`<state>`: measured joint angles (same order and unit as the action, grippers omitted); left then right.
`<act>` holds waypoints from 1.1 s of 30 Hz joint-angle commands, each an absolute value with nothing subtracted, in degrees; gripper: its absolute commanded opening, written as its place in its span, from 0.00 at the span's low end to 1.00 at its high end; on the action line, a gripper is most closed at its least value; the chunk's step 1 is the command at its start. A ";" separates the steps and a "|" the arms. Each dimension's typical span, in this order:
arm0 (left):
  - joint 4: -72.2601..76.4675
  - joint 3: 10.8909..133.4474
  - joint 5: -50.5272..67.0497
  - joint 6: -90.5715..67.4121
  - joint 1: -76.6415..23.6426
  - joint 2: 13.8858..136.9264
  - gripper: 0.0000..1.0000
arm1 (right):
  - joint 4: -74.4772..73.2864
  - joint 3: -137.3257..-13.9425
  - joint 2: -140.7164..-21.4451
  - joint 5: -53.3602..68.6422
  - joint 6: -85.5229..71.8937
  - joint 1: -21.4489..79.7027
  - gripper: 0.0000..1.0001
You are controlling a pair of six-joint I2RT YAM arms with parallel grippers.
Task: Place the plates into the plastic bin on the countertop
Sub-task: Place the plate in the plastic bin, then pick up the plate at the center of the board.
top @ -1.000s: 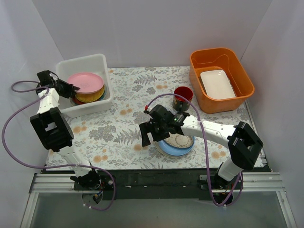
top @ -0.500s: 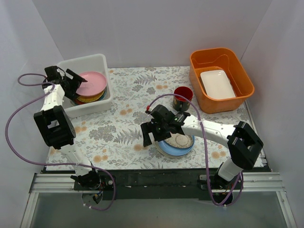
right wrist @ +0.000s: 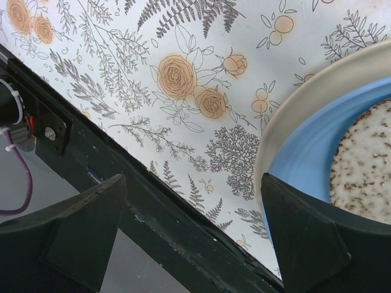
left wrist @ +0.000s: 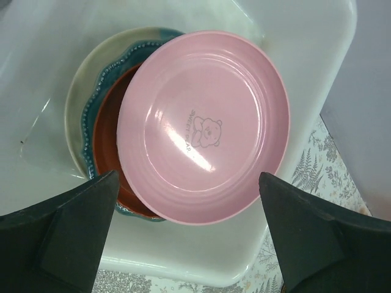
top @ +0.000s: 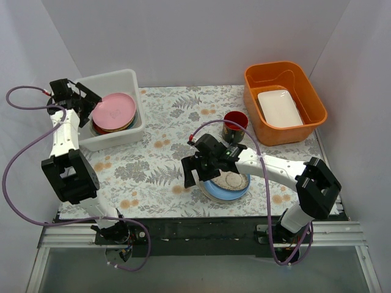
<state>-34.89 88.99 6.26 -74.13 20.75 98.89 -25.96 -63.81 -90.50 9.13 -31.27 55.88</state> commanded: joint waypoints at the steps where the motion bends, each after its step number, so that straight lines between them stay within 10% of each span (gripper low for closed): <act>1: -35.68 89.21 4.13 -72.68 20.39 92.90 0.98 | -25.31 -63.02 -87.45 8.96 -30.85 55.55 0.98; 14: -34.28 87.28 10.19 -72.77 17.23 89.83 0.98 | -25.66 -63.19 -87.01 8.53 -30.85 55.46 0.98; 33: -31.91 77.00 7.39 -79.45 -15.28 84.56 0.98 | -23.55 -46.50 -71.91 11.42 -31.20 42.21 0.98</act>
